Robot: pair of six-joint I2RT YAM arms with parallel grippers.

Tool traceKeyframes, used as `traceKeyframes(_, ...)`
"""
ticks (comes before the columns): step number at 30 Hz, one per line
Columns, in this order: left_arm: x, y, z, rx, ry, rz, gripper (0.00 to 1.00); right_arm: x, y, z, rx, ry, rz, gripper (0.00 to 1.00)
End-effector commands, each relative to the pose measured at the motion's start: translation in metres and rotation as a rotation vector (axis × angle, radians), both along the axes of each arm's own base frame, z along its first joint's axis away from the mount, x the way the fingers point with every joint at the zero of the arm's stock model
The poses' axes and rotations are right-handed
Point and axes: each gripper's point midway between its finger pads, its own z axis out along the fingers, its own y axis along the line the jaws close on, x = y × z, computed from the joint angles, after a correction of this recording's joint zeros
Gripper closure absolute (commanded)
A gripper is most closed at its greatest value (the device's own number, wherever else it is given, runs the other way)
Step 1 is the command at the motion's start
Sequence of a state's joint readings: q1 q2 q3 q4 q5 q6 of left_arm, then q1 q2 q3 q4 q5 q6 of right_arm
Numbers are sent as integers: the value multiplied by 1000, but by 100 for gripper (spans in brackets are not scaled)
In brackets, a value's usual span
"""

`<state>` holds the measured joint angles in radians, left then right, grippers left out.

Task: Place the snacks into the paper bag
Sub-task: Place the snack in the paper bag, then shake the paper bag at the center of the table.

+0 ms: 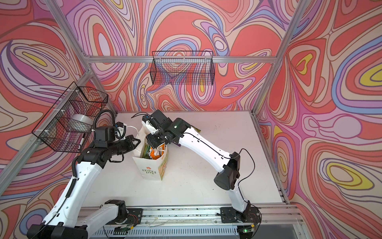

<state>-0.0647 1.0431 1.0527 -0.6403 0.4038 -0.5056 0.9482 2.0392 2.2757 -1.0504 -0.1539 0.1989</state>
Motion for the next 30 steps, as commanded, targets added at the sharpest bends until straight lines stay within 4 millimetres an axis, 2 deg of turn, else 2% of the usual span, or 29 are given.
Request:
traceKeyframes(1, -4, -4, -4, -17, 14, -16, 100, -13, 1, 29, 86, -15, 39, 66)
traceKeyframes(5, -4, -4, -4, -17, 14, -15, 100, -7, -9, 46, 114, -79, -12, 53)
traceKeyframes(9, -4, -4, -6, -15, 21, -15, 100, -4, -24, 74, 164, -154, -70, 37)
traceKeyframes(12, -3, -3, -7, -13, 30, -10, 100, -2, -34, 95, 205, -213, -106, 29)
traceKeyframes(13, -4, -3, -8, -12, 32, -10, 100, -5, -43, 113, 240, -249, -123, 28)
traceKeyframes(15, -4, -2, -7, -9, 28, -9, 100, -4, -55, 131, 277, -298, -163, 25)
traceKeyframes(19, -4, 2, -8, 9, 31, 9, 100, 3, -91, 156, 313, -387, -315, 14)
traceKeyframes(22, -4, 5, -9, 22, 36, 21, 100, 12, -119, 156, 290, -408, -465, 5)
traceKeyframes(24, -4, 5, -8, 25, 31, 24, 100, 13, -128, 148, 280, -376, -524, 1)
traceKeyframes(30, -6, 5, -2, 22, 11, 19, 100, -5, -101, 104, 248, -263, -506, 2)
